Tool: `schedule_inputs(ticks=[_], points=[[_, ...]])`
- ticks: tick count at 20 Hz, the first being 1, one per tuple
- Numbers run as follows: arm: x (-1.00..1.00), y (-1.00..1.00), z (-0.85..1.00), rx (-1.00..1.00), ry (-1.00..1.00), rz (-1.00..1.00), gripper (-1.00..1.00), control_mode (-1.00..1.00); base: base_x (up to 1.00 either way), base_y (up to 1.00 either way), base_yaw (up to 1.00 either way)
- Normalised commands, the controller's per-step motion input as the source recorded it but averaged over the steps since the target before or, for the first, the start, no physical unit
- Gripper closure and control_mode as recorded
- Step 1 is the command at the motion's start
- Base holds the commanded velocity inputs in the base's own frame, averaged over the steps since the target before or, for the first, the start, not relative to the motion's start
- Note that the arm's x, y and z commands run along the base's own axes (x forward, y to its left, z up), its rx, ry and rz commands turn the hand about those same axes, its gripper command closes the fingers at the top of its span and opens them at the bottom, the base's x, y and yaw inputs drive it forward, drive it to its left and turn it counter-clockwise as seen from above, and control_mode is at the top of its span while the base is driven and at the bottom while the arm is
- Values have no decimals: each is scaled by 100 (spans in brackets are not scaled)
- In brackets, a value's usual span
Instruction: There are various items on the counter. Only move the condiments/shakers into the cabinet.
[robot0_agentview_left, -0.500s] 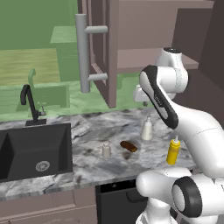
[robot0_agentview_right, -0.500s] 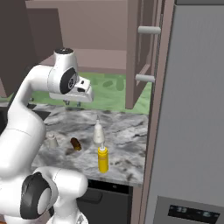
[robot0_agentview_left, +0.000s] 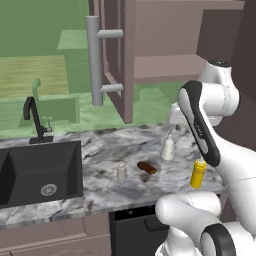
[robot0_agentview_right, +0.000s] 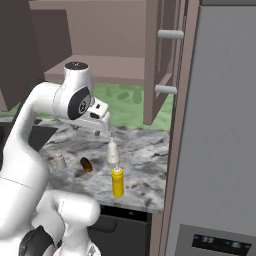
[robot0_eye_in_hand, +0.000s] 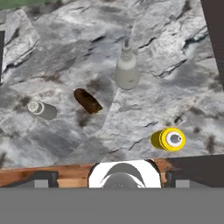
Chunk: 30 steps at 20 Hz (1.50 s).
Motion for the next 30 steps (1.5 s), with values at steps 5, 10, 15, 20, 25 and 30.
schedule_inputs(ticks=[5,10,15,20,25,30], points=[[-96,-69,-37,5,2,-28,-100,-100,0,0,0],[-59,-46,-43,0,14,-25,-100,-100,0,0,0],[-7,-14,-41,-3,4,-8,-100,-100,0,0,0],[3,0,-47,-13,-7,0,-100,-100,0,0,0],[0,0,-40,-8,-10,0,-100,-100,0,0,0],[0,0,-41,-1,-20,0,-100,-100,0,0,0]])
